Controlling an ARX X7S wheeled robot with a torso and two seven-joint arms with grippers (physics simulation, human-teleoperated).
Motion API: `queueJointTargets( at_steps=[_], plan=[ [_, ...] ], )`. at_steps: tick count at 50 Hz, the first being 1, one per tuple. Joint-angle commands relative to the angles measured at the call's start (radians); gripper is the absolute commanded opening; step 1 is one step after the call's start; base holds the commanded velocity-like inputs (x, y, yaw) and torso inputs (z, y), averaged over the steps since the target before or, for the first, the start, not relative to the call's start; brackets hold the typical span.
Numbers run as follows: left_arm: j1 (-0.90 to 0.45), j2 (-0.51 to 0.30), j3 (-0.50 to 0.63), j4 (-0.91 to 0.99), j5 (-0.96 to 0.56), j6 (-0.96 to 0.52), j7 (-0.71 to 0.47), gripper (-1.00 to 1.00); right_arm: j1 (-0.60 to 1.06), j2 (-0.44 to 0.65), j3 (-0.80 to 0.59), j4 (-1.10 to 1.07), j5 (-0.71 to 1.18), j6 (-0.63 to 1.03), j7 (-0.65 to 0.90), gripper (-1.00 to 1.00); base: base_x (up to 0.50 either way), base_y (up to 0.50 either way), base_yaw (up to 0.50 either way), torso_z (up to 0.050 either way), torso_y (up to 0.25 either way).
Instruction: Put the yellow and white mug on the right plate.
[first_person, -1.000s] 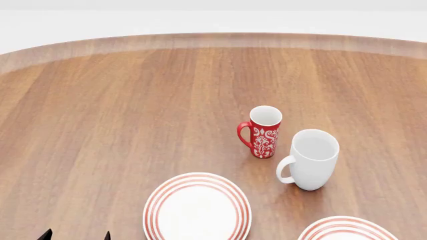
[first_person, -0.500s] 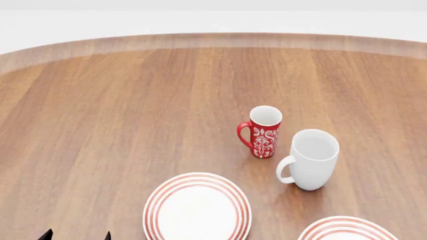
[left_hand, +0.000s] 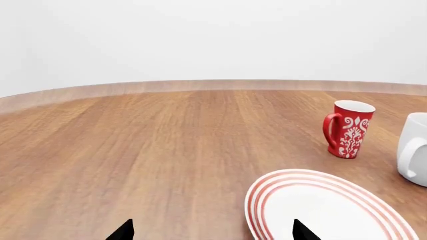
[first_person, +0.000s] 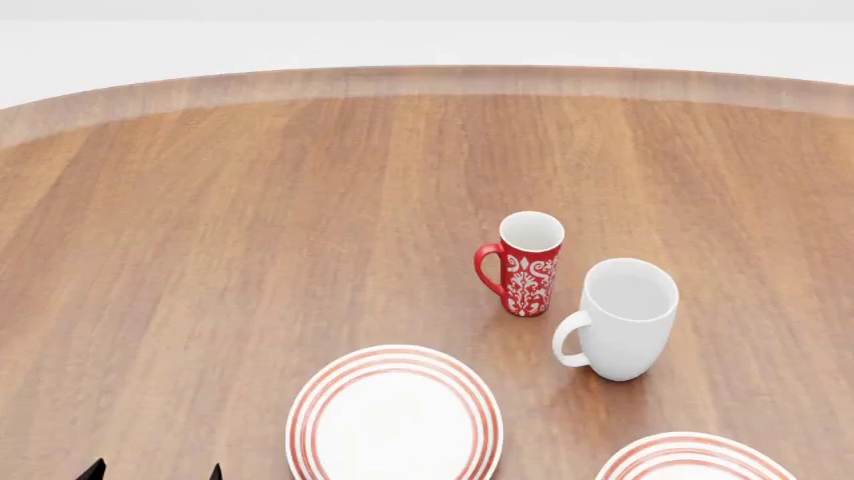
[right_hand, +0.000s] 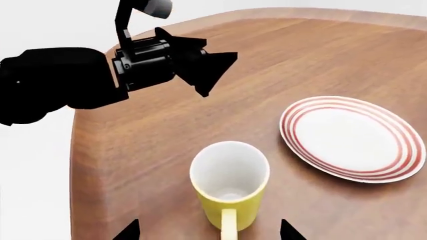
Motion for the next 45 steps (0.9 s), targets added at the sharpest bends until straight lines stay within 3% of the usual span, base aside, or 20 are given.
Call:
queueJointTargets(
  at_steps=[1, 45],
  plan=[
    [0.0, -0.003, 0.005, 0.001, -0.002, 0.002, -0.005, 1.0, 0.044, -0.015, -0.044, 0.046, -0.027, 0.019, -0.003, 1.0, 0.0, 0.0, 0.0, 0.0, 0.0],
    [-0.01, -0.019, 0.008, -0.003, -0.024, 0.005, -0.02, 1.0, 0.297, -0.099, -0.222, 0.24, -0.124, 0.107, -0.033, 1.0, 0.0, 0.0, 0.0, 0.0, 0.0]
  ],
)
